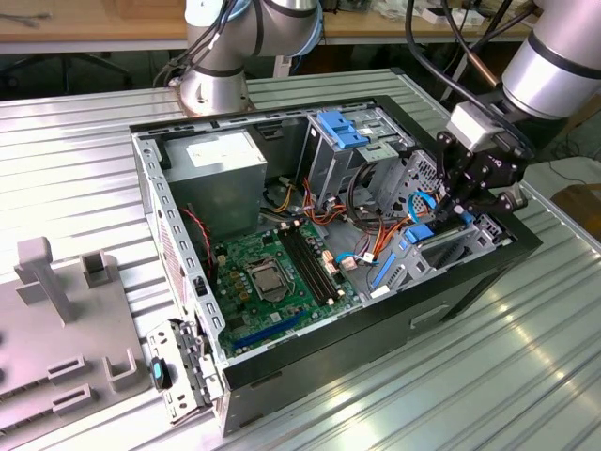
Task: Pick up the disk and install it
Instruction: 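Insert the second disk wire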
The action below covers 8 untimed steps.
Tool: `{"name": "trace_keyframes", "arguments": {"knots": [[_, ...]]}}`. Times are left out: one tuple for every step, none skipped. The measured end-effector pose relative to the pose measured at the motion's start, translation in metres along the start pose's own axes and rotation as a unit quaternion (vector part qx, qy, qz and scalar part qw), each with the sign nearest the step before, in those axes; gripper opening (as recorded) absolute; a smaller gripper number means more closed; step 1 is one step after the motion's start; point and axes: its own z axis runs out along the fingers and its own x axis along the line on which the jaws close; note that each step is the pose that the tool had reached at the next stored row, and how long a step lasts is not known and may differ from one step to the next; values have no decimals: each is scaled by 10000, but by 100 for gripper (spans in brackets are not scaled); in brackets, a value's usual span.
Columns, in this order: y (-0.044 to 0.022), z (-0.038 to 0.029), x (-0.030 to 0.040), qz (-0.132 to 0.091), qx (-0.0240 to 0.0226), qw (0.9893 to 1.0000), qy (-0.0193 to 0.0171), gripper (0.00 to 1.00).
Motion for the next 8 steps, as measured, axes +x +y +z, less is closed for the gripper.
{"name": "trace_keyframes", "arguments": {"knots": [[0, 0, 20, 0, 0, 10000, -1, 16], [0, 3, 20, -1, 0, 10000, -1, 16], [0, 15, 12, 0, 0, 10000, -6, 16], [1, 19, 6, 0, 0, 10000, -6, 16], [3, 49, 6, 1, 0, 10000, -33, 16], [3, 66, 7, 3, 0, 10000, -62, 16], [4, 73, 8, 3, 1, 10000, -75, 16], [4, 74, 7, 4, 1, 10000, -80, 16]]}}
